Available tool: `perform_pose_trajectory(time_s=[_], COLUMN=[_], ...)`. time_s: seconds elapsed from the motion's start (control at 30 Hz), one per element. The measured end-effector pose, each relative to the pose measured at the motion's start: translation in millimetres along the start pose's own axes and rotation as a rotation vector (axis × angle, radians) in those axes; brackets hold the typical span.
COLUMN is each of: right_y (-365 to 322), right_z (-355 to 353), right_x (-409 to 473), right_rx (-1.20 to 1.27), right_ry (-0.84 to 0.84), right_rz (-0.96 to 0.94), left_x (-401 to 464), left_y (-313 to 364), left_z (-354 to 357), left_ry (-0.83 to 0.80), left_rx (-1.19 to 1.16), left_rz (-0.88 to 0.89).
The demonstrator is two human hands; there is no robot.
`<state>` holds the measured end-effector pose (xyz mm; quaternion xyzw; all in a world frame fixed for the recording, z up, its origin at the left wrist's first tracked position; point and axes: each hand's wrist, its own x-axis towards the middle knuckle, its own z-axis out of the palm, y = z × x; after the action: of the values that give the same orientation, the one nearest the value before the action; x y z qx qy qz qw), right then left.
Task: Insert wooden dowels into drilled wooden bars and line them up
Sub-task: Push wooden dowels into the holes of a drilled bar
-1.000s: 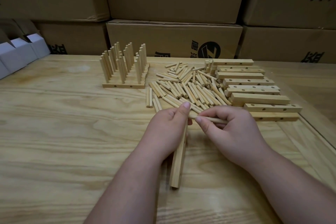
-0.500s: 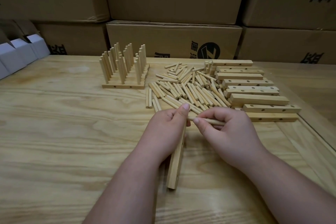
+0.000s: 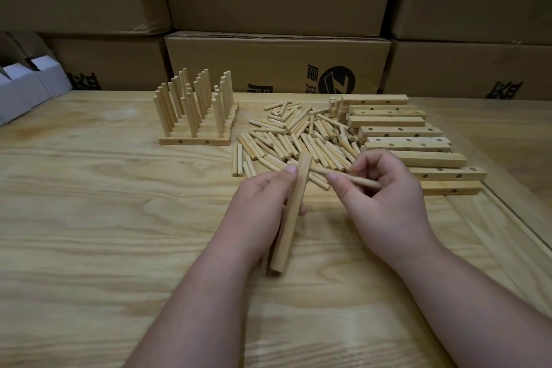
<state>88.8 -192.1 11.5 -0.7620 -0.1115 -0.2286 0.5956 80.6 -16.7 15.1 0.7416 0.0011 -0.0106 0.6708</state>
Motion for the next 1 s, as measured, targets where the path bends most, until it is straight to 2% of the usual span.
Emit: perform_pose_trajectory(time_s=[0.23, 0.37, 0.43, 0.57, 0.63, 0.73, 0.9, 1.0], right_y=[5, 14, 16, 16, 13, 11, 12, 12], right_z=[-7, -10, -6, 0, 1, 0, 3, 3], right_x=[3, 7, 7, 2, 1, 1, 0, 0], right_rx=[0.179, -0.107, -0.322, -0.667, -0.748, -0.782, -0.744, -0.781], right_ry=[0.1, 0.108, -0.013, -0.373, -0.436, -0.439, -0.318, -0.351], right_rz=[0.057, 0.063, 0.059, 0.008, -0.018, -0.042, -0.029, -0.033], left_x=[5, 8, 7, 7, 8, 8, 8, 7], left_y=[-1, 1, 3, 5, 5, 5, 6, 7], left_z=[2, 0, 0, -1, -2, -3, -2, -1], left_ry=[0.085, 0.185, 0.229, 0.283, 0.297, 0.301, 0.297, 0.299], left_rx=[-0.04, -0.144, -0.201, -0.282, -0.322, -0.361, -0.353, -0.344], left_rz=[-0.063, -0.083, -0.09, -0.084, -0.088, -0.093, -0.101, -0.096])
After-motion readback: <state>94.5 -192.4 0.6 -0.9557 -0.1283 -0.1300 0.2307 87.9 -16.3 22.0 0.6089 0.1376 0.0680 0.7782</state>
